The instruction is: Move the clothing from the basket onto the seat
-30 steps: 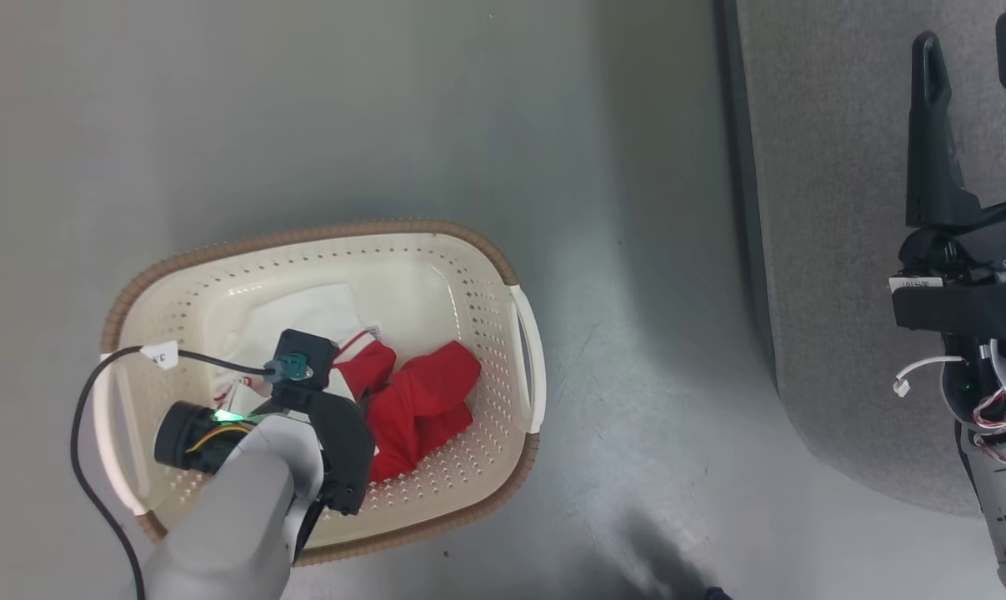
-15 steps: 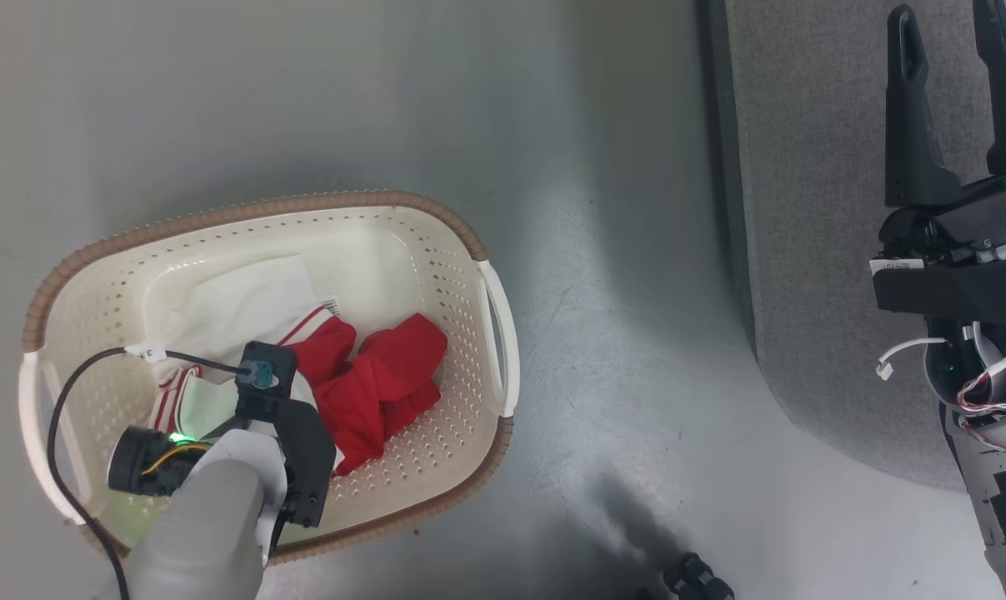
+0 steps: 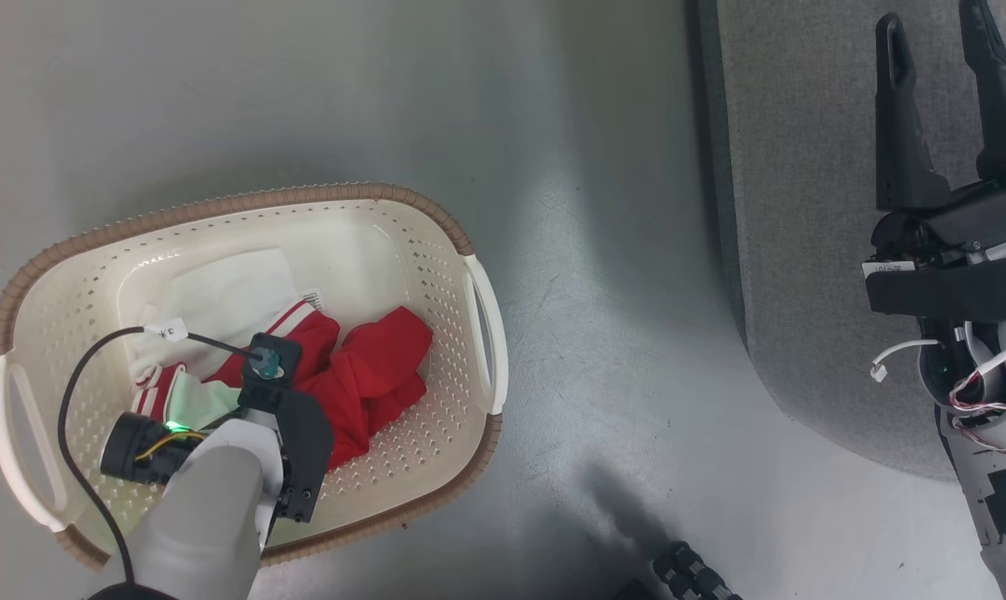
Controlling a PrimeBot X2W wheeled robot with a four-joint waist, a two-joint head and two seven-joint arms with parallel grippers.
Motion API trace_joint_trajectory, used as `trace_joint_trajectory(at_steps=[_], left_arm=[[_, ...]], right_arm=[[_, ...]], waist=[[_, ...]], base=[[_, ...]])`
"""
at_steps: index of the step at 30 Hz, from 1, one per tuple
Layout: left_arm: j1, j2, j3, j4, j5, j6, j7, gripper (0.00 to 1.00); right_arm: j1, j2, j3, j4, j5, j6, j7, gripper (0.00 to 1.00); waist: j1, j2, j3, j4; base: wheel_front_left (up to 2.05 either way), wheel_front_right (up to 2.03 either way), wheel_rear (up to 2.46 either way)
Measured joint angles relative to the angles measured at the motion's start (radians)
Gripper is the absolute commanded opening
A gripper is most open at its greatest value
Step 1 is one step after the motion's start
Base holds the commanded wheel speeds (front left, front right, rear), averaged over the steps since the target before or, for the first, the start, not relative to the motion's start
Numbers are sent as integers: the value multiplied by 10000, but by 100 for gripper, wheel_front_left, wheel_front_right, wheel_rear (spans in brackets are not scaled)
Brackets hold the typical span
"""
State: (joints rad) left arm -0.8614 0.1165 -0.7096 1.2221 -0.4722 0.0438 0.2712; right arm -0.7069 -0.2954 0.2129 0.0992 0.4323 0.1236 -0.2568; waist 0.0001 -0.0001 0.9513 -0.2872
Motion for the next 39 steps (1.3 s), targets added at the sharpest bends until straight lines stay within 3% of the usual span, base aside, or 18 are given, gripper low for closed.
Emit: trace_joint_trajectory(at_steps=[1,2,21,39], left_arm=[[-31,-2,13,-4,0,-6,-4,13],[-72,-2,19,-10,0,-10,-10,0],[-317,-418,351,-75,-360,-623,-901,0],[730,-581,721,-332,-995,-1499,-2765,0]], right_arm=[[-2,0,-2,19,0,0,0,100],[-2,0,-2,36,0,0,0,100],[-59,-79,-123,466,0,0,0,100],[690,-186,-291,1315,-2,0,0,100]], waist=[[0,0,6,-1],[0,0,10,0],[0,0,-678,220],[-3,0,-2857,603]], base=[[0,0,0],[0,0,0],[0,0,0],[0,0,0]])
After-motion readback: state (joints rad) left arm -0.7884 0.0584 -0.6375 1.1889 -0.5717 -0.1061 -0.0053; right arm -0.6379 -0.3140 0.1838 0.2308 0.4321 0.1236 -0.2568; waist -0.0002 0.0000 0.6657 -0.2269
